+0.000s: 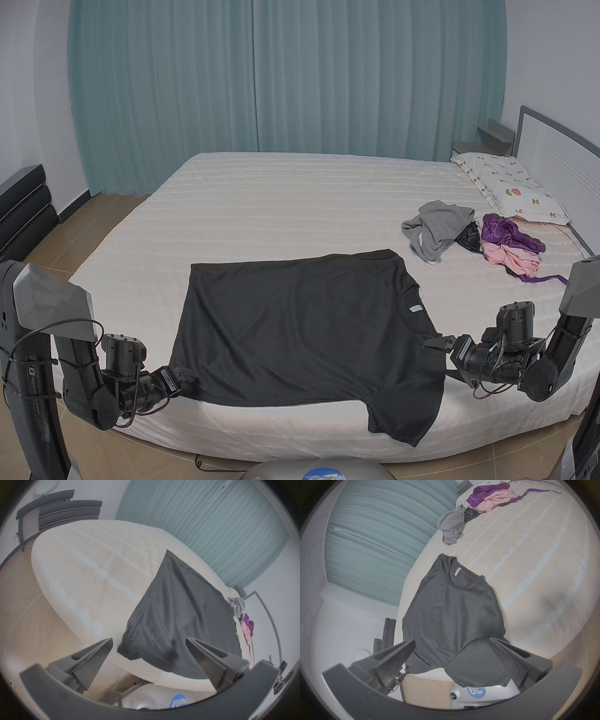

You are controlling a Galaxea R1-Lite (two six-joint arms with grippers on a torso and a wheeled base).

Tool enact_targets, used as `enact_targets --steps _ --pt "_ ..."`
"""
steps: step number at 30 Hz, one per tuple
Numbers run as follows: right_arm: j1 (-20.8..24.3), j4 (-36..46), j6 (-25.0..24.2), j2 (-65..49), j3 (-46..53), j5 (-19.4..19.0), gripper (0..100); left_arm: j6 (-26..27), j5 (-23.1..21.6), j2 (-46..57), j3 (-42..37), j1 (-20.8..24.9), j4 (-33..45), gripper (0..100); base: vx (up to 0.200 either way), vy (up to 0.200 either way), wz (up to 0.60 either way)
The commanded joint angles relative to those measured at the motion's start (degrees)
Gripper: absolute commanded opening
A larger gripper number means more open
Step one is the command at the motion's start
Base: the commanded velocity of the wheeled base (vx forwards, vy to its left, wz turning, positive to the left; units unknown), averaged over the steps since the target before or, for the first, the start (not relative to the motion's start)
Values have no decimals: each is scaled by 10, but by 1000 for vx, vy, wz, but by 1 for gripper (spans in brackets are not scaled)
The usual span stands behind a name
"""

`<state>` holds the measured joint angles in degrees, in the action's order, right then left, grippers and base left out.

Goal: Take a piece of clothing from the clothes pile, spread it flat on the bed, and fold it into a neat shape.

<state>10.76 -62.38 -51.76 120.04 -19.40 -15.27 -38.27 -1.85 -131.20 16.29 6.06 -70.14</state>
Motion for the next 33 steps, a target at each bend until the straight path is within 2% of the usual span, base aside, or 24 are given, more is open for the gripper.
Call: enact_targets --steps 1,12,13,18,23,33 --pt "2 0 0 3 0 0 100 5 2 -31 -4 2 -2 100 0 0 0" --pt "7 -4 -2 3 -1 0 100 6 8 -43 12 6 -5 100 0 0 0" --pt "7 -3 -2 3 0 0 100 5 10 -44 17 6 -5 0 0 0 0" --pt "7 -4 -2 3 0 0 100 1 11 -44 16 5 -6 0 0 0 0" --pt "7 -4 -3 3 0 0 100 -10 33 -42 3 1 -12 0 0 0 0" --pt "7 -2 10 11 2 5 100 -14 33 -10 -33 1 -13 0 0 0 0"
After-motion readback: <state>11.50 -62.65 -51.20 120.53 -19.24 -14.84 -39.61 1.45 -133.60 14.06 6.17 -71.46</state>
